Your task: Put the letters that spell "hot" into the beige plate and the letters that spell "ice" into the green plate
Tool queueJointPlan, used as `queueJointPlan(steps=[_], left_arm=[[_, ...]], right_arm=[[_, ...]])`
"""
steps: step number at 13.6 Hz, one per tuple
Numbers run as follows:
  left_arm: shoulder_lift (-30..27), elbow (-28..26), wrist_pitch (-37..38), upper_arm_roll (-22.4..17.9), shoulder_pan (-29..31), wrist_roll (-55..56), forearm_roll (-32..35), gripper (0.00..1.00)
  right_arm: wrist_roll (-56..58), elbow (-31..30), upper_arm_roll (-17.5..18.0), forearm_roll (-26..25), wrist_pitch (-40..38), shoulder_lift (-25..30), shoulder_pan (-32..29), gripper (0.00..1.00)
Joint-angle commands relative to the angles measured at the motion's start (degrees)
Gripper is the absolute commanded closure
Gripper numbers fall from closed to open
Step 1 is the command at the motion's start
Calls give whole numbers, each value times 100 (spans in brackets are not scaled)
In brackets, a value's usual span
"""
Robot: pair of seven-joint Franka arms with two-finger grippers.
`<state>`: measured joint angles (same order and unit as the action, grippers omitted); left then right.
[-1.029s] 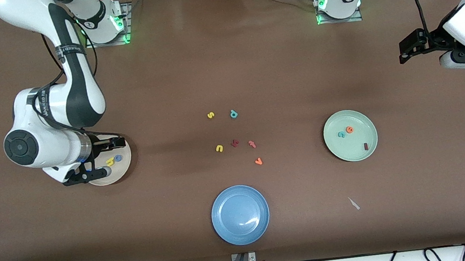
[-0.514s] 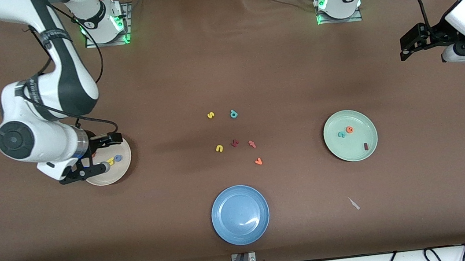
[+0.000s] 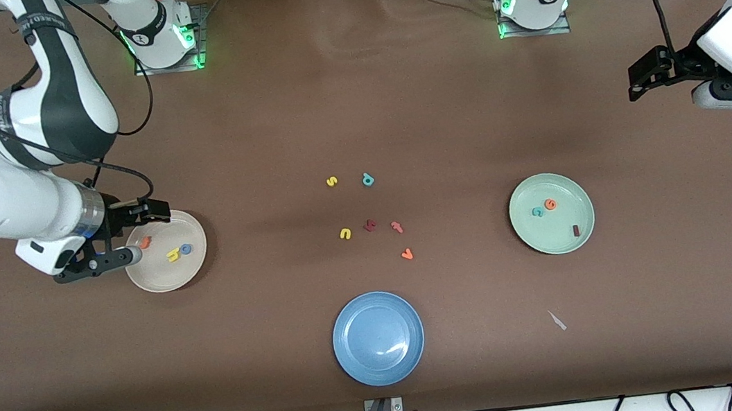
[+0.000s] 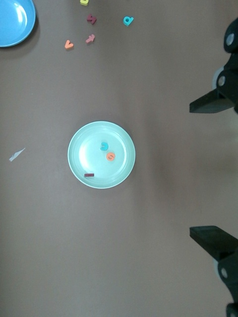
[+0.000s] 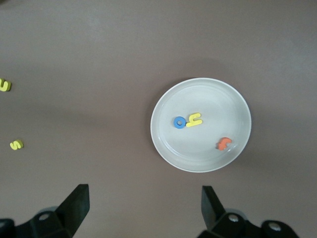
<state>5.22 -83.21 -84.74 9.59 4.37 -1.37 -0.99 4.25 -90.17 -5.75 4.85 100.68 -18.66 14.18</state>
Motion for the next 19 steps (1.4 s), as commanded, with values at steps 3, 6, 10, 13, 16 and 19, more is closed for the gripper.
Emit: queueJointPlan(steps=[3, 6, 10, 13, 16, 19], left_arm=[[-82, 165, 10, -9, 63, -21, -86, 0], [-73, 165, 10, -27, 169, -65, -129, 0], [-82, 183, 1, -18, 178, -65, -288, 0], [-82, 183, 1, -27, 178, -74, -261, 0], [-82, 174, -42, -89, 511, -91, -296, 0], [-56, 113, -306, -27, 459, -83, -297, 0]], right_arm=[[647, -238, 101, -194, -338, 670, -188, 0], [612, -221, 83, -283, -637, 934, -407, 0], [411, -151, 57, -563, -865, 1189, -495, 0], [14, -63, 65, -476, -1226, 1286, -618, 0], [-3, 157, 57, -231, -1550, 1260, -679, 0], [-3, 184, 57, -248, -1605, 1260, -688, 0]])
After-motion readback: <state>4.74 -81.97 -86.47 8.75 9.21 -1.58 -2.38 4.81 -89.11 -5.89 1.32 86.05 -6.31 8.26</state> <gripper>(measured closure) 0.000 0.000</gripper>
